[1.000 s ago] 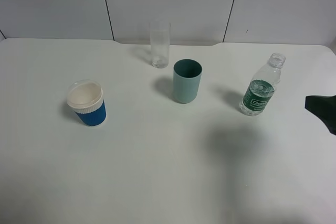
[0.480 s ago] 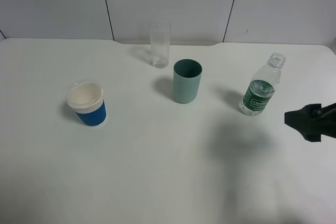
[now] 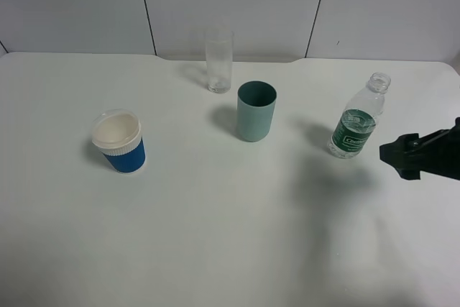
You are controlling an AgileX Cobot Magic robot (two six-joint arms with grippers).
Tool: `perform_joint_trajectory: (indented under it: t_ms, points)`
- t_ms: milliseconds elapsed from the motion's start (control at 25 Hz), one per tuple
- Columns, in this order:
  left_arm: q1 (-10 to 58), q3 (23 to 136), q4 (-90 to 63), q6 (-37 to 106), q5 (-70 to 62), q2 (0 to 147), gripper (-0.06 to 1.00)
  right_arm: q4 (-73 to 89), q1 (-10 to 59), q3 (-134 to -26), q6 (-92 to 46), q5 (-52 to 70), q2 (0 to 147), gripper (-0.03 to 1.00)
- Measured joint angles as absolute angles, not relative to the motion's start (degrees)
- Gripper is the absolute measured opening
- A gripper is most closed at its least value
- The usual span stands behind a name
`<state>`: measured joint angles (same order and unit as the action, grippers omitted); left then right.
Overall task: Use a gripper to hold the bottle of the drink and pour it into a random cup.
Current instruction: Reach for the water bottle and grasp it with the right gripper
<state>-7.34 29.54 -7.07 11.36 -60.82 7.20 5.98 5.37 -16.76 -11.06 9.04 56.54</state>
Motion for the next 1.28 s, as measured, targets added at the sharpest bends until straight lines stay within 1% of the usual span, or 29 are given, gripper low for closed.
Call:
perform_joint_trajectory:
  t_ms: [280,440,720,1040,1280]
  points:
    - [-7.34,29.54,-7.07,11.36,-60.82,7.2,0.99,4.55,5.37,-10.46,-16.21,-5.83,58.44,0.82]
    - [-7.34,29.54,-7.07,11.36,-60.82,7.2,0.99,4.5,5.37,-9.23,-19.99,-11.93,60.89,0.82]
    - [-7.34,29.54,-7.07,11.36,-60.82,7.2,0.99,4.5,5.37,-9.29,-21.4,-20.02,72.1,0.82]
    - [-7.34,29.54,-7.07,11.36,-60.82,7.2,0.99,4.5,5.37,-8.94,-21.45,-37.49,84.52,0.82]
    - [-7.34,29.54,-7.07,11.36,-60.82,7.2,0.99,2.67,5.37,-8.87,-21.45,-43.72,90.29,0.82]
